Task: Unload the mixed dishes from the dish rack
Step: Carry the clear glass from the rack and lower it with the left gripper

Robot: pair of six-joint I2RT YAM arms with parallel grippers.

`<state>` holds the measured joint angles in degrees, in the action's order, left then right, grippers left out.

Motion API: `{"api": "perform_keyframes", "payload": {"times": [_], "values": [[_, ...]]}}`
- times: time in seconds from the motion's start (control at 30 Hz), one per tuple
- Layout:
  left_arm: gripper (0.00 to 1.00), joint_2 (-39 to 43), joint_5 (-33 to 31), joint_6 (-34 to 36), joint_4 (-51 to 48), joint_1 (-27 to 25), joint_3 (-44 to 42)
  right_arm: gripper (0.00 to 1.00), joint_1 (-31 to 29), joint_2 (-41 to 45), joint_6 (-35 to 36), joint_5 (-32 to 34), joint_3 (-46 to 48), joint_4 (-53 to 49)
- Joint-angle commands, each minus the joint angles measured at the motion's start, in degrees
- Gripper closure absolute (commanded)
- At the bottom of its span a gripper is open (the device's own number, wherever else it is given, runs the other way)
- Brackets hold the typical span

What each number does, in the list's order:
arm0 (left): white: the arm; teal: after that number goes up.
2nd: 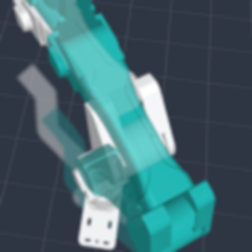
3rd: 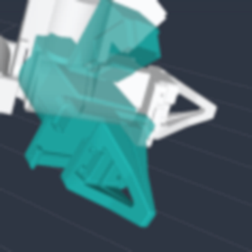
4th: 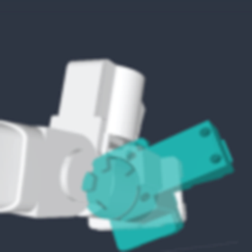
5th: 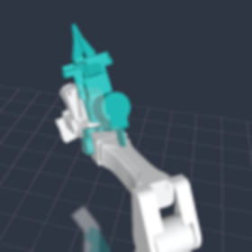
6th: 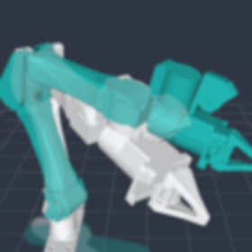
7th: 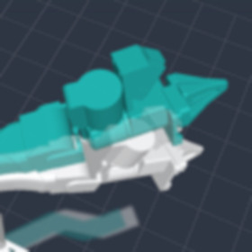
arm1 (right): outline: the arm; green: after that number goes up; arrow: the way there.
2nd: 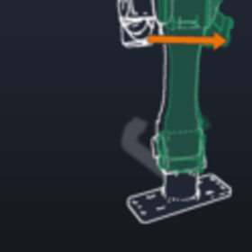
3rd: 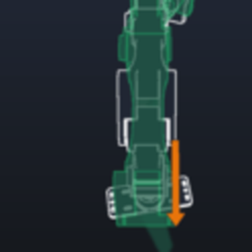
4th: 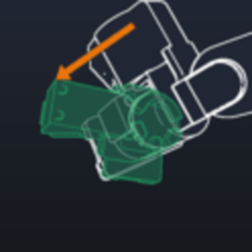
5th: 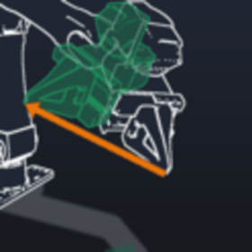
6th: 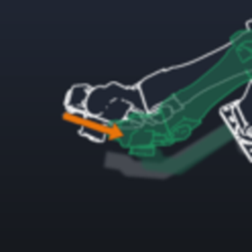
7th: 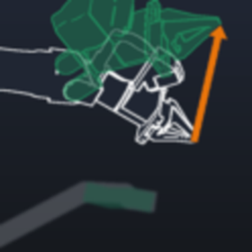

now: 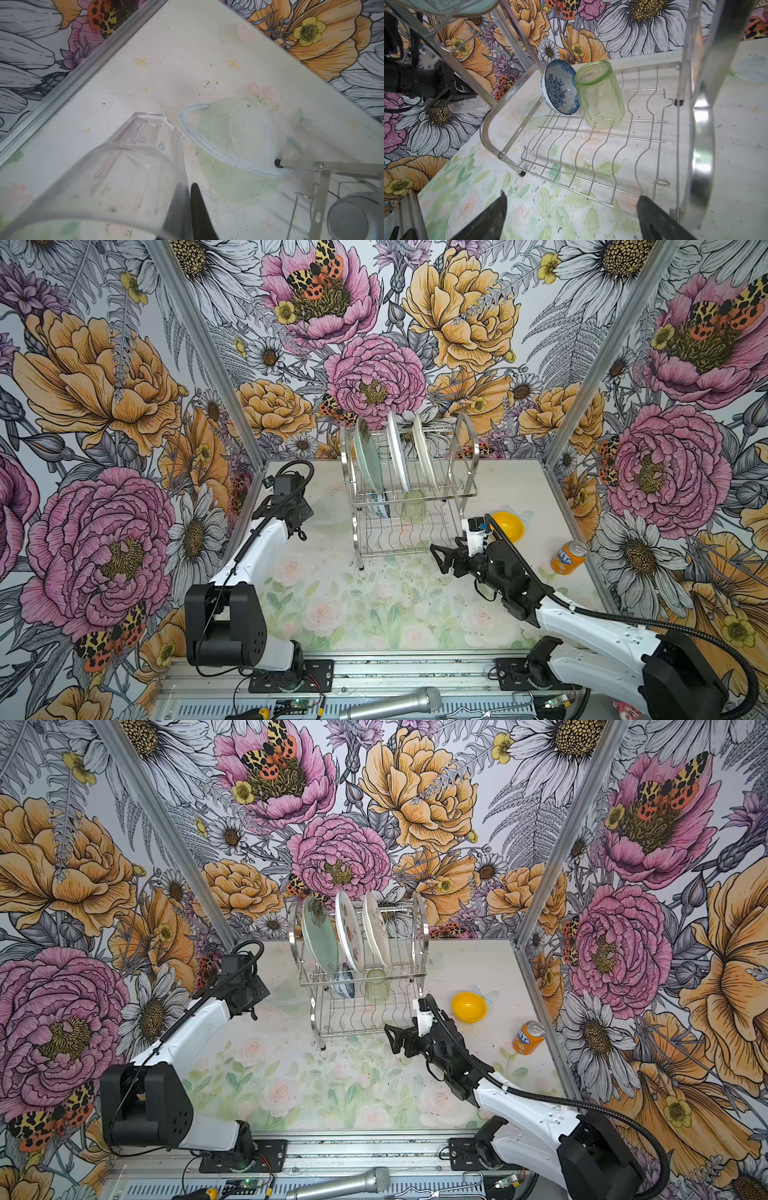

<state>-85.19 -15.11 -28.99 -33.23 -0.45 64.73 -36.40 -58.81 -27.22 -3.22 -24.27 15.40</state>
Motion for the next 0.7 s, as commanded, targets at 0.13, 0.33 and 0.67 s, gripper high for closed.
{"api": "perform_keyframes", "payload": {"times": [0.13, 0.33, 0.67], "values": [[1.00, -11.5, 2.7, 6.6, -4.6, 1.4, 13.6, 0.01, 0.3, 2.6, 1.3, 0.5, 0.6, 0.1], [1.00, -22.7, 5.4, 8.6, -9.5, 1.4, 23.3, 0.02, 0.4, 2.7, 1.0, 0.7, 0.7, 0.0], [1.00, -29.8, 9.0, 8.9, -11.8, 1.5, 29.0, 0.01, 0.8, 2.6, 1.4, 0.8, 0.7, -0.6]]}}
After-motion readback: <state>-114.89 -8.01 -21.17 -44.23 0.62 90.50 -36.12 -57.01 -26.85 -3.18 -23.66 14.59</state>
